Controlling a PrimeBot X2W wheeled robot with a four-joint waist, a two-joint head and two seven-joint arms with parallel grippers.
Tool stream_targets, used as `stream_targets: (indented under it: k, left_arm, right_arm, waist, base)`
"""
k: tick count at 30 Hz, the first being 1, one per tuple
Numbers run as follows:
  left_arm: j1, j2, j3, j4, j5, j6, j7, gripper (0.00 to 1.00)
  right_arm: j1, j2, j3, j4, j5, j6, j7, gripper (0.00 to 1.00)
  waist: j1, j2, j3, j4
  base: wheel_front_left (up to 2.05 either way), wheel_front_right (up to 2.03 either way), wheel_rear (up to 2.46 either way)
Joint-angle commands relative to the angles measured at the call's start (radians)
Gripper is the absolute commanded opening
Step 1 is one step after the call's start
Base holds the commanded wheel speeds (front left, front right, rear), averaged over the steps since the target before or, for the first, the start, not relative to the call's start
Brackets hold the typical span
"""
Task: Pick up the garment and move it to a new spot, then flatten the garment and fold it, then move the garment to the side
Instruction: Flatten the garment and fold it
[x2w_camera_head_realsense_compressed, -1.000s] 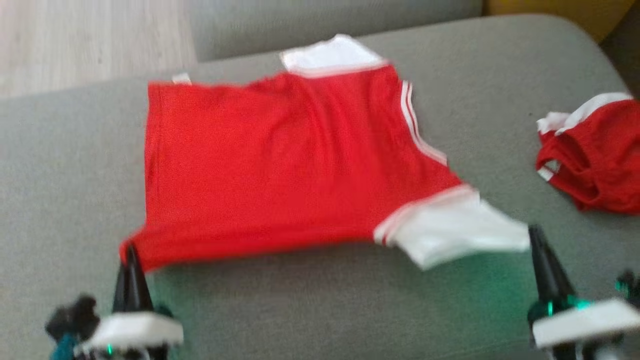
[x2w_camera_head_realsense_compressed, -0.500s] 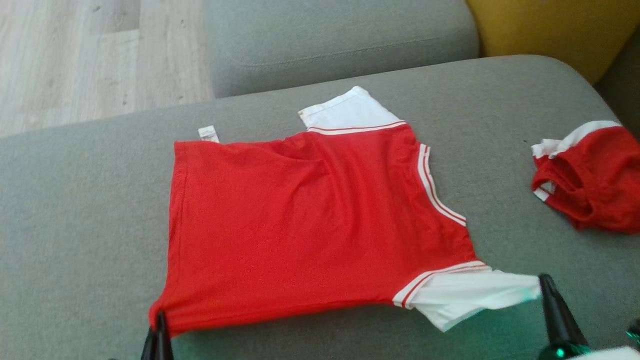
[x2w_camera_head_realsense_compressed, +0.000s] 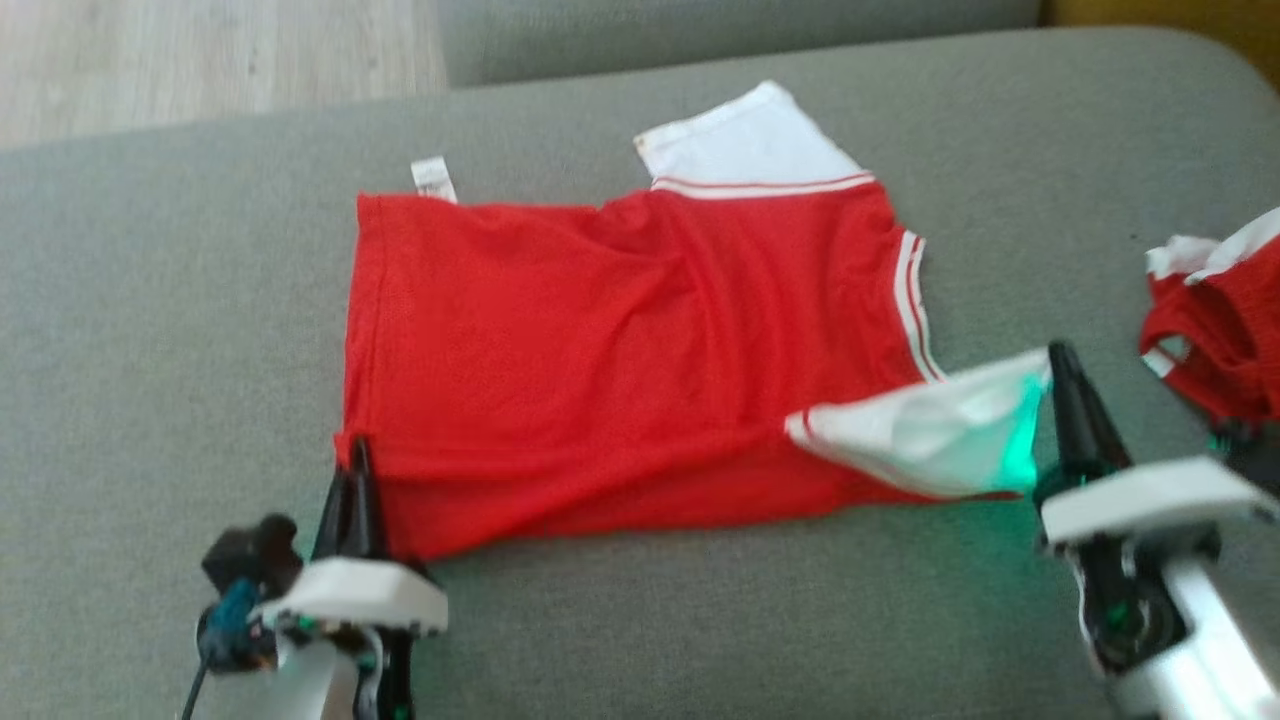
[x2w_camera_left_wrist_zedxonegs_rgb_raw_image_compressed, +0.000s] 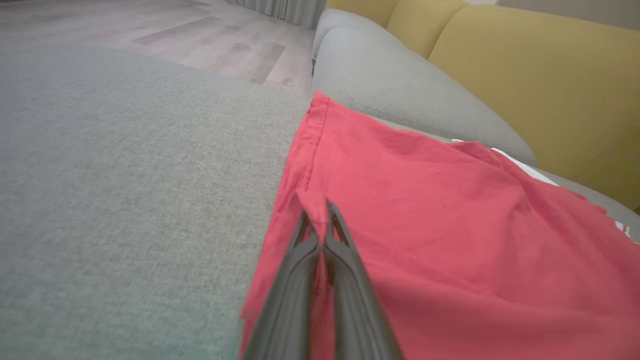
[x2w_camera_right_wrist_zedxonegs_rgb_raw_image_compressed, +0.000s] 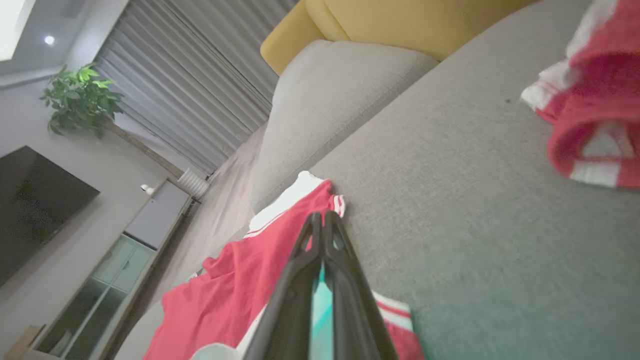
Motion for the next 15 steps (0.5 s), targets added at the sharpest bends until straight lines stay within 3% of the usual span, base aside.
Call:
stream_targets:
  k: [1,9,10,15]
  left_arm:
    - [-0.064,0.010,0.016,0.000,0.007,0.013,-0.005,0.00]
    - [-0.208,0.010,0.005,0.112,0.023,0.068,-0.005,0.00]
    - [-0.220,0.010,0.007,0.131,0.030,0.077,-0.005,0.98]
    - [-0.197,0.010,0.027,0.065,0.080,0.100,-0.005,1.00]
  right_arm:
    - [-0.073,-0.008,0.005,0.004,-0.033,0.007,-0.009,0.00]
    - [-0.273,0.028,-0.019,0.221,-0.152,0.007,-0.083,0.00]
    - [-0.307,0.036,-0.005,0.265,-0.187,0.007,-0.098,1.00]
    - [-0.336,0.019,0.057,0.310,-0.338,0.007,-0.134,1.00]
  waist:
    - [-0.0003,-0.0001,0.035,0.011]
    - [-0.0003,-0.0001,0.084,0.021]
    - [-0.0003,-0.0001,0.086,0.022]
    - [-0.0003,-0.0001,0.074,0.028]
  base:
    - [0.00,0.00,0.00]
    - [0.00,0.00,0.00]
    - [0.00,0.00,0.00]
    - [0.00,0.00,0.00]
